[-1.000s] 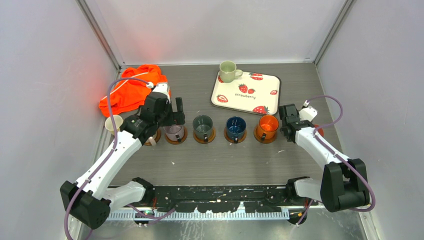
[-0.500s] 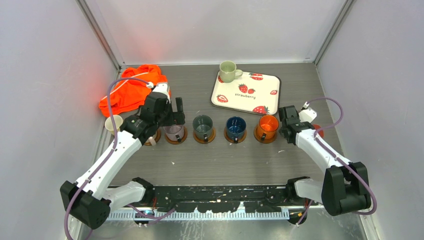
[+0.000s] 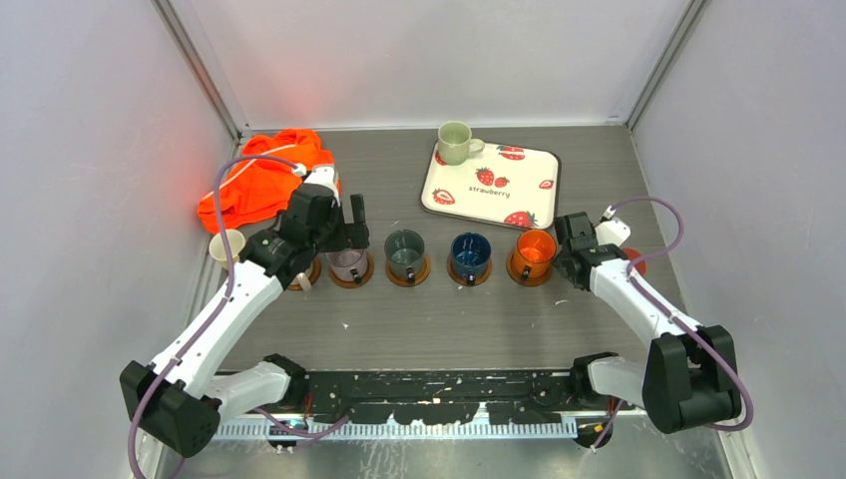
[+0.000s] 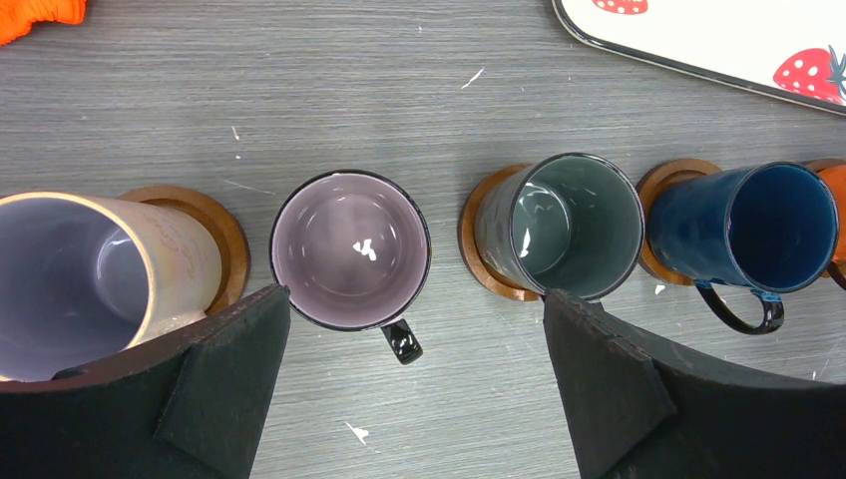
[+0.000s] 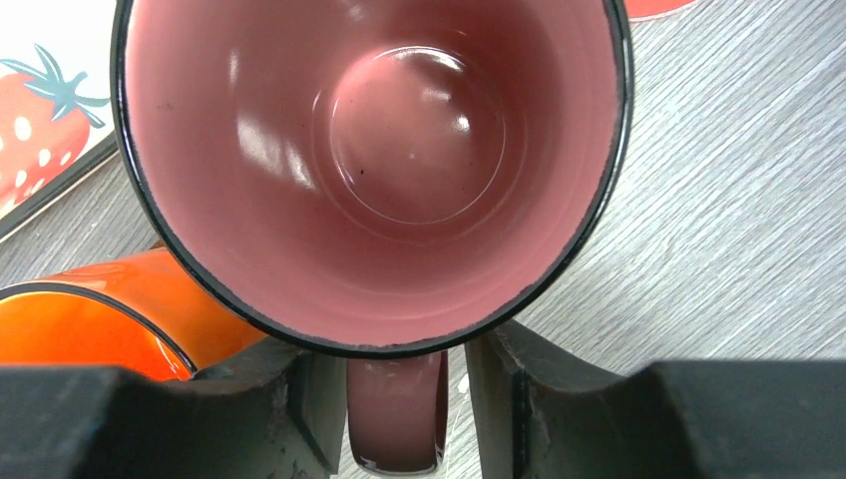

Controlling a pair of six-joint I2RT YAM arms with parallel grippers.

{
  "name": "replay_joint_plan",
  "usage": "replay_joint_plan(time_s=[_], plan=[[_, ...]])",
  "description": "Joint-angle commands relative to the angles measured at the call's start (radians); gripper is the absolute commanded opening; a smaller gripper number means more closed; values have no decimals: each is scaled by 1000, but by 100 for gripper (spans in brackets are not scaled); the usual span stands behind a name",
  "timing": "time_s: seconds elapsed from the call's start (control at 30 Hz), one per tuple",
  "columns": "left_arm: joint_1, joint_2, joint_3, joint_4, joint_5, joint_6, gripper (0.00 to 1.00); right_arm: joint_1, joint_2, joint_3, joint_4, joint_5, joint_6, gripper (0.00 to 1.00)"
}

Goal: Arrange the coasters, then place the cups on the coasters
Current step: Place the cup on the coaster.

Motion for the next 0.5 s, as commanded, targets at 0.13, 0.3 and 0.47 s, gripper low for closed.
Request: replay_joint_plan(time_s=[0.13,0.3,0.47], plan=[[4,-19,8,38,8,-9,100,3,-26,36,-15,18,2,54],[4,-19,8,39,11,-10,100,3,-48,61,-38,19,-14,62],[4,-18,8,39,11,-10,100,2,-79,88,-74,19,-29,71]])
